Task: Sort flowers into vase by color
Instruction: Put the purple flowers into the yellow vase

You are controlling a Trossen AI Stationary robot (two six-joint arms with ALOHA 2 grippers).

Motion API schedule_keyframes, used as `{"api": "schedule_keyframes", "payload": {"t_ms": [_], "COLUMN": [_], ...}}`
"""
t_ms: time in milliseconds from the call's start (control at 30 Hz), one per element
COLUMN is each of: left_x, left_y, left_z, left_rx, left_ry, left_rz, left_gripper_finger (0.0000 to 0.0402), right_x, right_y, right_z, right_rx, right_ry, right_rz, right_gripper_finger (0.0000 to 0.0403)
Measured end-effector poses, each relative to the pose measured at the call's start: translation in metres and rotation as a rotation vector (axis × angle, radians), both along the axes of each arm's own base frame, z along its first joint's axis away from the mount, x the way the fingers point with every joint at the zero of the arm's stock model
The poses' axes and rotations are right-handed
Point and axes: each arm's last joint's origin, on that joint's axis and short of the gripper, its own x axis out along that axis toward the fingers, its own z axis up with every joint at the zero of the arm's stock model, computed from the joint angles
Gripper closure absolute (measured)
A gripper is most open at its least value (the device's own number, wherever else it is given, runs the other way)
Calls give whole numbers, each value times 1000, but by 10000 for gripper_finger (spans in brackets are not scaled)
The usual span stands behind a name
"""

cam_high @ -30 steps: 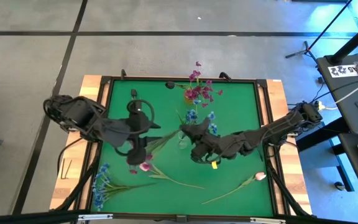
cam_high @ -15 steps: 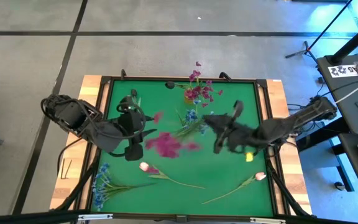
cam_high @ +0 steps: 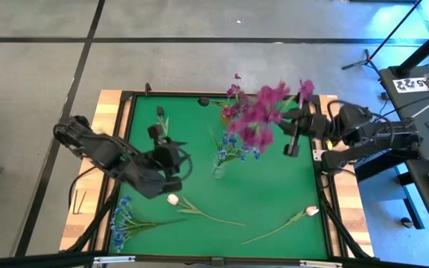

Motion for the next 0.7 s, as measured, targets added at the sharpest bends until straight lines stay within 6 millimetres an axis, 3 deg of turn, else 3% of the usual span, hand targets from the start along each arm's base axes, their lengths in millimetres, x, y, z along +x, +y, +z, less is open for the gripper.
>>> {"api": "schedule_keyframes", "payload": {"t_ms": [367, 700], "left_x": [14, -15], "left_y": [18, 51], "left_z": [-39, -49], "left_rx": [-62, -154], "left_ry": [-2, -286], "left_rz": [-72, -231], "left_gripper_finger": [246, 247], "right_x": [-10, -22], "right_y": [-57, -98], "right_z": [-58, -86], "right_rx": [144, 238], "right_ry": [-107, -132], "right_rz": [-38, -69], "right_gripper_finger": [386, 387]}}
